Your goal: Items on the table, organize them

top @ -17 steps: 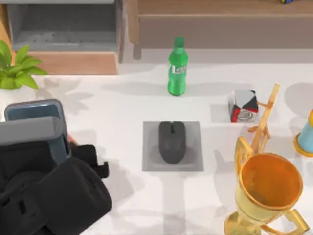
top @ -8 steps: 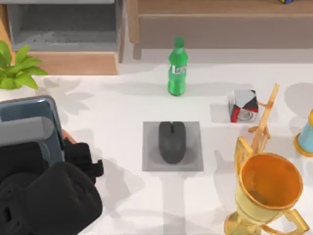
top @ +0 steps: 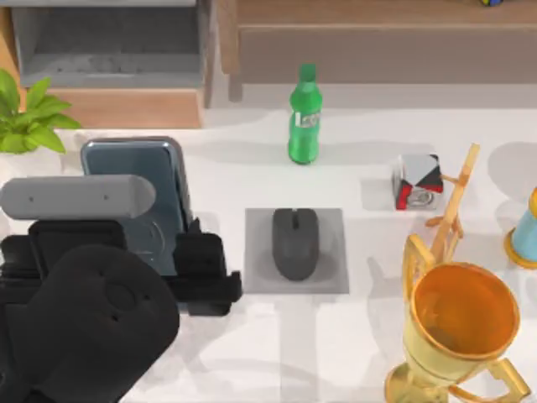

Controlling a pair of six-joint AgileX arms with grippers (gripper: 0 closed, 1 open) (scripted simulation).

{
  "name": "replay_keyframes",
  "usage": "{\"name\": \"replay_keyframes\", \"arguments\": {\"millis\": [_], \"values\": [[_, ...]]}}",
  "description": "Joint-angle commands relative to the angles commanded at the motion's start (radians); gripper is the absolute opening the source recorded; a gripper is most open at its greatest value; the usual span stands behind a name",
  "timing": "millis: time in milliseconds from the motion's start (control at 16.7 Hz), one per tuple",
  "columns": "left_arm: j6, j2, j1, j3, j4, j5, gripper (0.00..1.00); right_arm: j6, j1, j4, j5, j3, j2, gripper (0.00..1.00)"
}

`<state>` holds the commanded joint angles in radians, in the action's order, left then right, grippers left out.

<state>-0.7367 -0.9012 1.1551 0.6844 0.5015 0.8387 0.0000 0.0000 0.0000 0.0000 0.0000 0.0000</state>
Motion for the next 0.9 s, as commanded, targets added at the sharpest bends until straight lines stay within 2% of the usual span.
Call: {"name": "replay_keyframes", "arguments": {"millis": [180,360,540,900], "values": [[0.058,-0.006,-0.037,-0.008,-0.075,-0.027,0.0,0.0,0.0,0.0,0.0,0.0,0.0,1.0],[0.087,-0.003,-0.163,-0.07,-0.138,-0.037,0.0,0.0,0.0,0.0,0.0,0.0,0.0,1.0],[0.108,-0.014,-0.285,-0.167,-0.169,-0.006,0.0,0.0,0.0,0.0,0.0,0.0,0.0,1.0],[0.107,-0.035,-0.318,-0.195,-0.186,0.018,0.0,0.0,0.0,0.0,0.0,0.0,0.0,1.0]]}}
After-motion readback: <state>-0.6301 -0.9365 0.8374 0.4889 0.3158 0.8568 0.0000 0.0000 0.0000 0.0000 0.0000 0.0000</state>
